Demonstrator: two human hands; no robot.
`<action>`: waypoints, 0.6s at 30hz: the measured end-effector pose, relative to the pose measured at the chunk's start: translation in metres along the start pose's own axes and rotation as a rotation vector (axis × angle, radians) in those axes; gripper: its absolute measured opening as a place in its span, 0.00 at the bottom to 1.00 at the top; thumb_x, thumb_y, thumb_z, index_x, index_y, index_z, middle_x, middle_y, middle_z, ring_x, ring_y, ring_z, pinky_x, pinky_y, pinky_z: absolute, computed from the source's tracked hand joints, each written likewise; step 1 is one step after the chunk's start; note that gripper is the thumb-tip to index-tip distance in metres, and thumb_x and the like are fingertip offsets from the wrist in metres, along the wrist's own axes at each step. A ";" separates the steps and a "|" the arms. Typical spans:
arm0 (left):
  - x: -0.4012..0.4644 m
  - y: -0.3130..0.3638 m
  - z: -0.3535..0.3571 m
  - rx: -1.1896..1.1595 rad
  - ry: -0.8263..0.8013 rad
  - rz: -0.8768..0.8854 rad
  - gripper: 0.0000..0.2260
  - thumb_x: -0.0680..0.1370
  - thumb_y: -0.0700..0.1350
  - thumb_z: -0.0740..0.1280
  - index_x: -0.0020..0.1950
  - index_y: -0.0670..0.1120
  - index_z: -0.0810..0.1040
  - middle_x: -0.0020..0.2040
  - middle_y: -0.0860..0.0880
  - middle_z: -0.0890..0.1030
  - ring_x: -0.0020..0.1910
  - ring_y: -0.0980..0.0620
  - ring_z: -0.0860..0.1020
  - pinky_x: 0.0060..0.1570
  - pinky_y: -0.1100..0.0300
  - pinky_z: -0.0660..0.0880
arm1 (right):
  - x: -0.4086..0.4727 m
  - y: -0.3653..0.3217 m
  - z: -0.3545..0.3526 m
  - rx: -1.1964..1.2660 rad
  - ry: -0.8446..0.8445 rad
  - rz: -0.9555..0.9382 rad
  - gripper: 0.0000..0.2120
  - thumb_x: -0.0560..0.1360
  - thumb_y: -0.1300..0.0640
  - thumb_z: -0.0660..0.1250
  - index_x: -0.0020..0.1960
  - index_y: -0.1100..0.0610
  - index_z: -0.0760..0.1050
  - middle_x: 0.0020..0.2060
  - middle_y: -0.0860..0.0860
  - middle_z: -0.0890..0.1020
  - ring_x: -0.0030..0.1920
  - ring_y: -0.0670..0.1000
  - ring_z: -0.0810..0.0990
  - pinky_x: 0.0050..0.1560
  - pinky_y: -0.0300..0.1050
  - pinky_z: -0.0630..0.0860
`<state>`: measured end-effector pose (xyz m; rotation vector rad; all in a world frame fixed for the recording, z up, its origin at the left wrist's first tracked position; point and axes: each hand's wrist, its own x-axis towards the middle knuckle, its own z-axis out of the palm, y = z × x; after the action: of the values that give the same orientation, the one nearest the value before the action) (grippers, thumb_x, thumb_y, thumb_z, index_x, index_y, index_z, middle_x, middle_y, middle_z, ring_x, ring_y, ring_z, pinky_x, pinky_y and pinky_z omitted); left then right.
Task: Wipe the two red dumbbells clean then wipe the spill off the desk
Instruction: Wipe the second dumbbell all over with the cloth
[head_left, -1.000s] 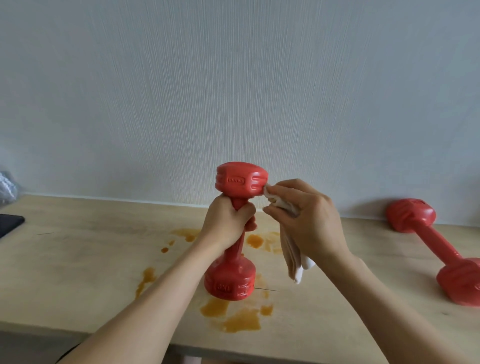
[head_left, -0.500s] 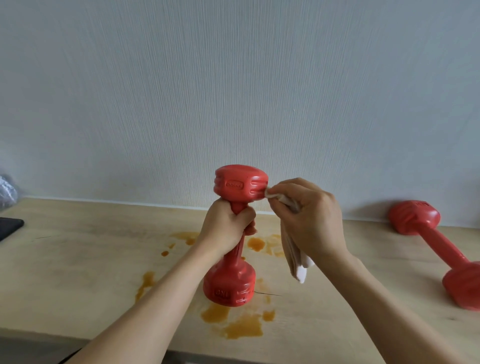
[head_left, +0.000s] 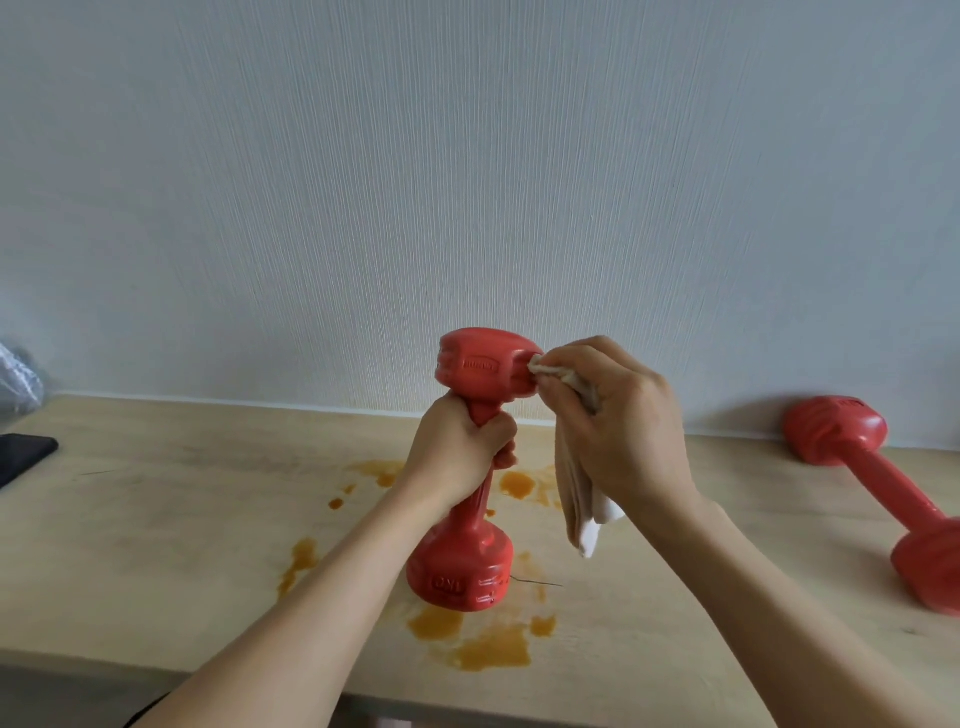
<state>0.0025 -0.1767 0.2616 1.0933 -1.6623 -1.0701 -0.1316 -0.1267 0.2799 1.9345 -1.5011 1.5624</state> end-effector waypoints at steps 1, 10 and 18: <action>0.000 0.000 0.000 0.001 0.002 -0.003 0.09 0.74 0.34 0.62 0.34 0.39 0.75 0.25 0.48 0.76 0.26 0.53 0.78 0.34 0.60 0.80 | -0.001 -0.003 0.001 -0.029 0.012 -0.032 0.05 0.74 0.56 0.67 0.48 0.54 0.81 0.42 0.46 0.81 0.41 0.50 0.80 0.35 0.51 0.77; 0.002 -0.005 -0.004 -0.036 -0.003 0.009 0.12 0.74 0.33 0.62 0.30 0.40 0.74 0.23 0.51 0.75 0.25 0.55 0.77 0.42 0.49 0.81 | 0.003 -0.006 0.005 0.073 -0.007 0.014 0.05 0.74 0.57 0.67 0.47 0.54 0.81 0.42 0.45 0.81 0.41 0.46 0.80 0.38 0.50 0.77; 0.001 -0.007 -0.009 -0.093 -0.001 -0.016 0.12 0.75 0.33 0.62 0.32 0.38 0.75 0.24 0.50 0.75 0.24 0.55 0.76 0.38 0.53 0.81 | -0.003 -0.015 0.010 0.058 -0.002 -0.040 0.05 0.74 0.59 0.68 0.48 0.55 0.81 0.43 0.47 0.81 0.42 0.49 0.80 0.38 0.50 0.77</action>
<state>0.0124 -0.1808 0.2580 1.0472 -1.5911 -1.1465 -0.1132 -0.1259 0.2796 1.9851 -1.4234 1.6047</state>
